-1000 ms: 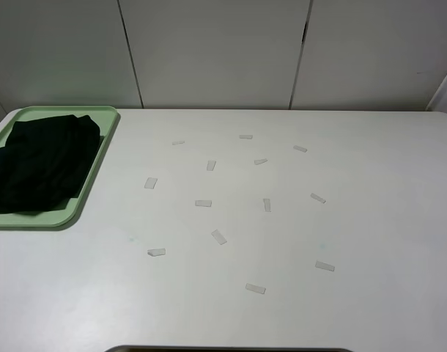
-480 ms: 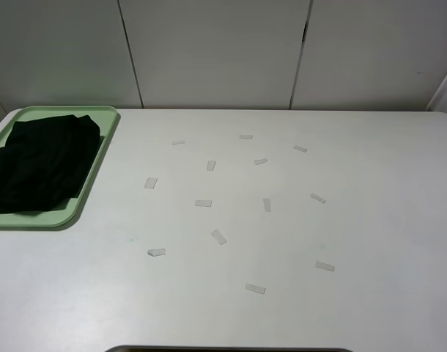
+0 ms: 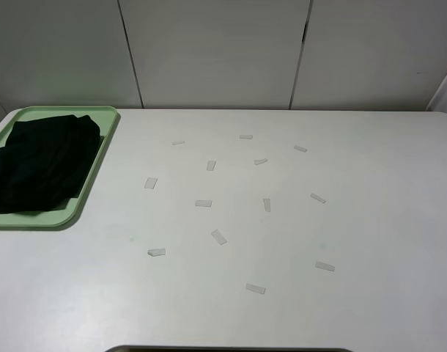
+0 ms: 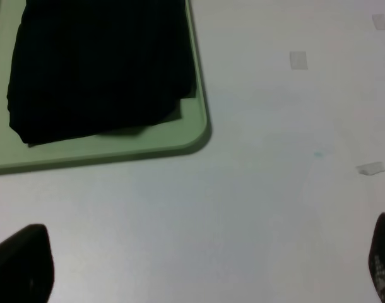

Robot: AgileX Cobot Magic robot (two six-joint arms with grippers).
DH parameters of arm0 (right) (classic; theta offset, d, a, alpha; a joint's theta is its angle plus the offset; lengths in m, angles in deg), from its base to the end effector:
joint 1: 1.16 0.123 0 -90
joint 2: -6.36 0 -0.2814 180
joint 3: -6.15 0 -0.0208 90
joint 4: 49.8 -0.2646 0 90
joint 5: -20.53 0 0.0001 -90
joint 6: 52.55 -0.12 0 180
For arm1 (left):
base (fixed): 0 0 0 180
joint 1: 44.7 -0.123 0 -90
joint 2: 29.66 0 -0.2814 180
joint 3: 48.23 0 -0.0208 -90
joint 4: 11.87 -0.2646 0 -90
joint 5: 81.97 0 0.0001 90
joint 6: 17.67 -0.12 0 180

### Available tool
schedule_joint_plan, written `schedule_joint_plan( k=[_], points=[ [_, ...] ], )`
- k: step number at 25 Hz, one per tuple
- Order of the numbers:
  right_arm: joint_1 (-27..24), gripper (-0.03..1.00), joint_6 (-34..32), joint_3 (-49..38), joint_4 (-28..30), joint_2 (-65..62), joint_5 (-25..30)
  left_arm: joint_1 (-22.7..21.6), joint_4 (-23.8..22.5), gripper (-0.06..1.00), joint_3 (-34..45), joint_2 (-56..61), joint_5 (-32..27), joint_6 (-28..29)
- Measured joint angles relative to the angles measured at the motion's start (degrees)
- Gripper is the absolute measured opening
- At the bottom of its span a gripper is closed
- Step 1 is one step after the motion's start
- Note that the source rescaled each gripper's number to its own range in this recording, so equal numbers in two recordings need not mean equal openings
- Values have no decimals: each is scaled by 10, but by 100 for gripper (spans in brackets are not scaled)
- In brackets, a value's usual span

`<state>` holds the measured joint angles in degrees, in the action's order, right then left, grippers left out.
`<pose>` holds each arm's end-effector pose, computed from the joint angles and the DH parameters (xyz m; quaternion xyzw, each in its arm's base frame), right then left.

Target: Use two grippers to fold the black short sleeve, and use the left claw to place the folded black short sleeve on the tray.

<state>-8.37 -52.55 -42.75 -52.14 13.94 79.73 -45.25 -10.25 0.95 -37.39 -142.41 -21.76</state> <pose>0.0385 -0.0006 0.2716 0.0527 0.8447 -0.0131 0.5324 0.0380 -0.0026 0.2676 0.0268 0.8537 0.0069 0.5200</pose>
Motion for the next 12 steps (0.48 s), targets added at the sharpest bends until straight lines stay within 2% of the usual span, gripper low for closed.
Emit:
schedule_joint_plan(
  k=[12],
  points=[
    [0, 100, 0, 0, 0, 0, 0, 0, -2, 100, 0, 0, 0, 0]
  ],
)
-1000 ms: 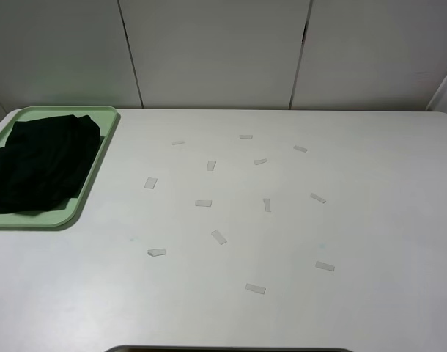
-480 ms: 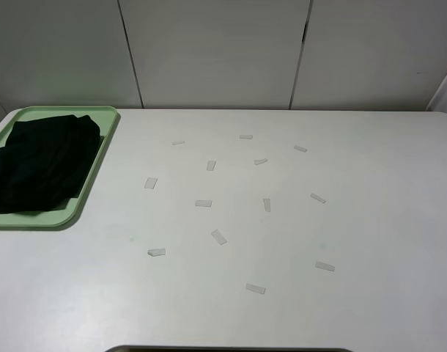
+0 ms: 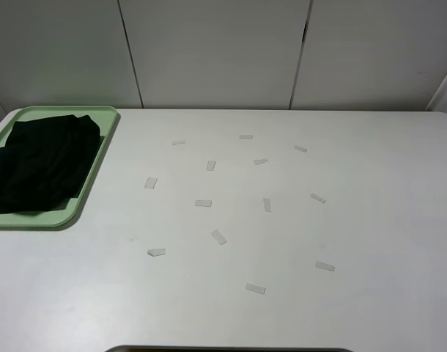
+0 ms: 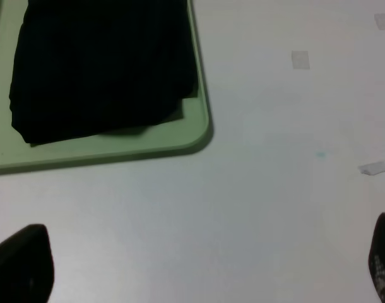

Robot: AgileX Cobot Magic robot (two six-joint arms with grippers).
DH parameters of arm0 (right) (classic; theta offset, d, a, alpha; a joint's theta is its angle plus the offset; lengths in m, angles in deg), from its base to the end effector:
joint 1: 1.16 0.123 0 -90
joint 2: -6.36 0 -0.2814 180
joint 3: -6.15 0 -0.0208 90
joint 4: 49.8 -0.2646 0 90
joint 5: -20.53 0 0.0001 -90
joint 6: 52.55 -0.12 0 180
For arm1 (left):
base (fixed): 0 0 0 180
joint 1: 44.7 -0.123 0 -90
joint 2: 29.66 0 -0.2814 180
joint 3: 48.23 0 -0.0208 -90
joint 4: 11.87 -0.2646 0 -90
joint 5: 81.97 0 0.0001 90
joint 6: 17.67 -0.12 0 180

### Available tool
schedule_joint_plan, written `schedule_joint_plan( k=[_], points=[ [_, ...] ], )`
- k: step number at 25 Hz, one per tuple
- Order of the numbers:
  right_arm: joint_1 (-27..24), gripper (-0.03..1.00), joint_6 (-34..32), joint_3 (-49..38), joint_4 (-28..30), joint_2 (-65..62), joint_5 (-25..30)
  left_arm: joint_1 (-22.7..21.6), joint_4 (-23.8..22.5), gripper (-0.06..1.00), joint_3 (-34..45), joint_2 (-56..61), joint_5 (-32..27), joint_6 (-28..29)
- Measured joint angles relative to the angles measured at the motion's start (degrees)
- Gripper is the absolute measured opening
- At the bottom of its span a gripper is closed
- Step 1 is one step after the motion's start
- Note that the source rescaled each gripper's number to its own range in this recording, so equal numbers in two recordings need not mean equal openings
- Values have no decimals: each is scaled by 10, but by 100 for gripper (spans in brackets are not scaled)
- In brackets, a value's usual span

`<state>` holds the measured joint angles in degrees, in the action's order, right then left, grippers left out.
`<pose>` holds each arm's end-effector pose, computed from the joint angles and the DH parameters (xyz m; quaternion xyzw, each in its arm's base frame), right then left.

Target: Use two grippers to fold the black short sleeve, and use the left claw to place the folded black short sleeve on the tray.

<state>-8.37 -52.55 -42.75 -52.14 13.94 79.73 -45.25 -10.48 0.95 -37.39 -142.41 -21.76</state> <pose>0.0385 -0.0006 0.2716 0.0527 0.8447 -0.0131 0.5324 0.0380 -0.0022 0.2675 0.0268 0.8538 0.0089 0.5199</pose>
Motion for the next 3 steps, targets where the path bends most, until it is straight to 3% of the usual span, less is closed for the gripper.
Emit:
schedule_joint_plan(
  k=[3],
  points=[
    [0, 100, 0, 0, 0, 0, 0, 0, 0, 100, 0, 0, 0, -1]
  ],
)
